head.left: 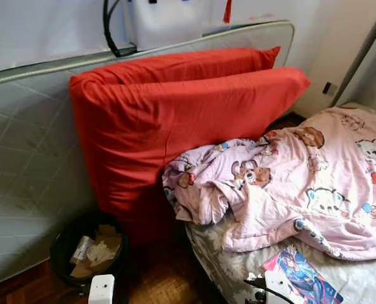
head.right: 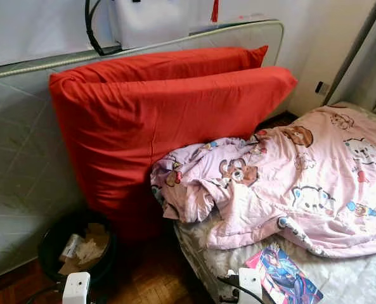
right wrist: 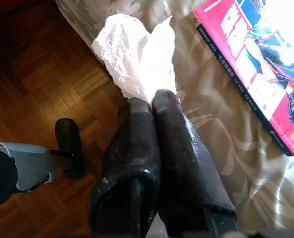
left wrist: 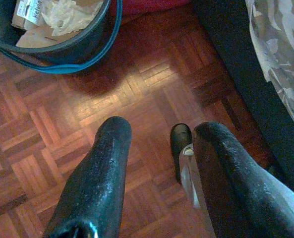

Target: Clean up the room

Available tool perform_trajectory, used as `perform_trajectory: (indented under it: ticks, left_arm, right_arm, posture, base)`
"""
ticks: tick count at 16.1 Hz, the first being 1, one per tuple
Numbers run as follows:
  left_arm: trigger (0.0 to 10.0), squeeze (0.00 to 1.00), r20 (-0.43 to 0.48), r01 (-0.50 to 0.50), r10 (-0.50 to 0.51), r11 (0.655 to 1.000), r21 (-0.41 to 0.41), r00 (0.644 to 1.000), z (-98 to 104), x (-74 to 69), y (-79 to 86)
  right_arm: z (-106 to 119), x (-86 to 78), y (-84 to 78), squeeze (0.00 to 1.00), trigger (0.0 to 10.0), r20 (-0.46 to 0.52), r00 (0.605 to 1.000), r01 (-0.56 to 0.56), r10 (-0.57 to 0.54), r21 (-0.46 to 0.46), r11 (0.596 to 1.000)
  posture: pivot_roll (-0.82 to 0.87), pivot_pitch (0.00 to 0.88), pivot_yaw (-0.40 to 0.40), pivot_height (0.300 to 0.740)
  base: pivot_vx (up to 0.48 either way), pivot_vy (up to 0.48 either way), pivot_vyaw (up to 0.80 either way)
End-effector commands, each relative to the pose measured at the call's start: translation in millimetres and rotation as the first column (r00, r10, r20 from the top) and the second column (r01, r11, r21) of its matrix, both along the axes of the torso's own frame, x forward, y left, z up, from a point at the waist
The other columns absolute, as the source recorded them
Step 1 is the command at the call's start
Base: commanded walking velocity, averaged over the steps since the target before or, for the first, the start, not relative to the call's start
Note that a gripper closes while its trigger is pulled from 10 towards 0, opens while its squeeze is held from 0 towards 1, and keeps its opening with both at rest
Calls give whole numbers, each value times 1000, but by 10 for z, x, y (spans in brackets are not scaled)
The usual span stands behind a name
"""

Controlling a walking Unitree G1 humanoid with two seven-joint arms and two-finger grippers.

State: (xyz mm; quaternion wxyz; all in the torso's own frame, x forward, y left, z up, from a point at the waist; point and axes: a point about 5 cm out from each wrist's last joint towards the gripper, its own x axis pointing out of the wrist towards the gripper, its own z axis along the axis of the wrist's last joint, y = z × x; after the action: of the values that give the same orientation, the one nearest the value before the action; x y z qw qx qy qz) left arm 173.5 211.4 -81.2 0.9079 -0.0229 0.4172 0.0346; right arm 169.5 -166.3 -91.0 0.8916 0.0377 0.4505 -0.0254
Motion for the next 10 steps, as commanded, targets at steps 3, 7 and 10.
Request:
perform_trajectory:
  ticks: [3,7,10]
  left_arm:
    - [10000,0,-13,-7,7,1000,2,1000,-13,-35,25]
    - [10000,0,-14,-6,7,1000,3,1000,-15,-43,30]
    - [10000,0,-16,-6,6,1000,3,1000,-18,-52,34]
  right_arm:
    - [-3,-8,2,0,10000,-1,1000,7,-7,4,1000]
    - [-10,-25,-3,0,10000,-5,1000,10,-10,6,1000]
    - [-15,-38,-5,0,10000,-8,1000,13,-13,7,1000]
  posture:
    - [4,9,8,740]
    - [4,13,11,740]
    - [3,16,13,740]
  base:
    - [0,320,0]
    - [0,318,0]
    - [0,309,0]
